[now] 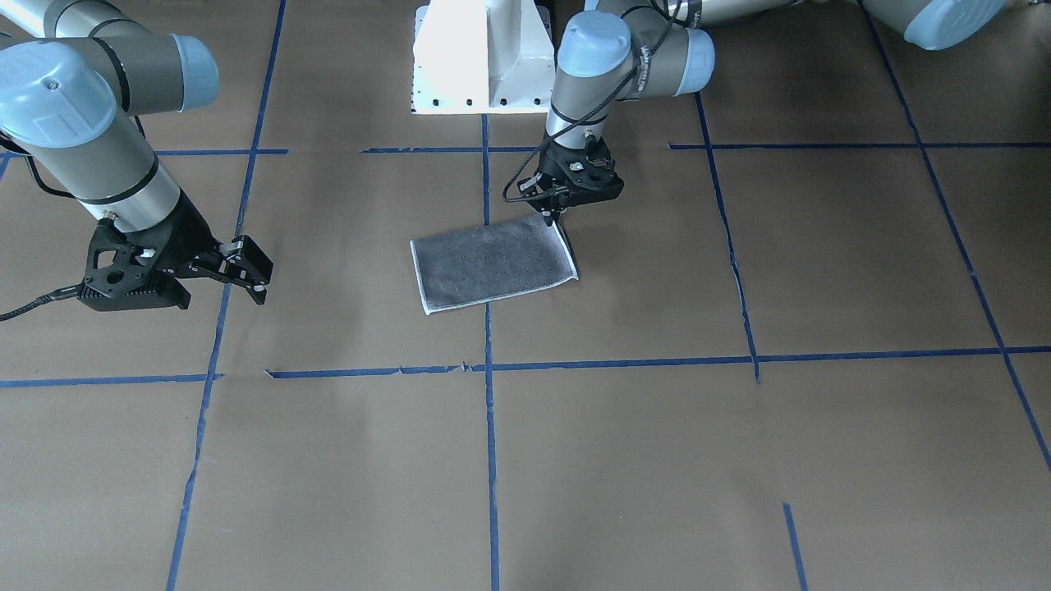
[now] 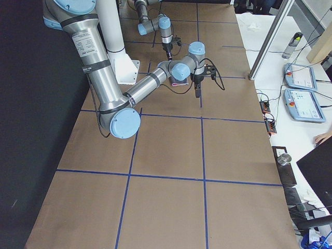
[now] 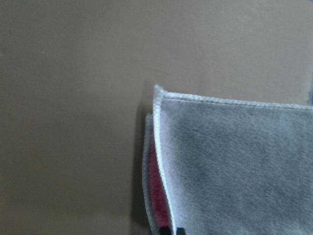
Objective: Fold towel twice with both arms
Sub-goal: 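Grasp the end of the folded towel nearest the left gripper, then lift the held end with the left gripper and fold it over the other end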
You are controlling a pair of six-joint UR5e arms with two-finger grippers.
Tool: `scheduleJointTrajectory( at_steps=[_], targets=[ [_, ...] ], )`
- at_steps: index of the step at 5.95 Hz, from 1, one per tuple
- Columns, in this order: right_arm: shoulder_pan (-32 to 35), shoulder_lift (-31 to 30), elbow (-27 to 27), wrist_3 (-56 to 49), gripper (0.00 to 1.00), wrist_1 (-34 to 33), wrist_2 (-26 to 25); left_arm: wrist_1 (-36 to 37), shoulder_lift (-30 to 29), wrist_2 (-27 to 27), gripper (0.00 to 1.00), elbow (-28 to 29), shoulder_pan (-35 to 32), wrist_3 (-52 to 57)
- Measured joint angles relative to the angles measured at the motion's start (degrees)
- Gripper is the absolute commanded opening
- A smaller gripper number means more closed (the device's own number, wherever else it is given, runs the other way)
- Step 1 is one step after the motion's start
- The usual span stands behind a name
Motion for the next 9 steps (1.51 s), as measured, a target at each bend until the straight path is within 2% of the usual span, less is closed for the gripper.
scheduleJointTrajectory(
  at_steps=[2, 5, 8, 9],
  targets=[
    [0.7, -0.5, -0.1, -0.5, 1.0, 0.0, 0.2, 4.3, -7.4, 0.4, 0.0, 3.1, 0.1, 0.0],
    [1.3, -1.3, -0.2, -2.2, 1.0, -0.1, 0.1, 5.2, -22.1, 3.1, 0.0, 18.2, 0.0, 0.1],
    [1.3, -1.5, -0.3, -2.3, 1.0, -0.1, 0.1, 4.8, -29.1, 3.7, 0.02, 27.8, -0.3, 0.1],
    [1.3, -1.5, -0.3, -2.3, 1.0, -0.1, 0.1, 4.4, -30.2, 4.0, 0.99, 29.7, -0.4, 0.0]
  ],
)
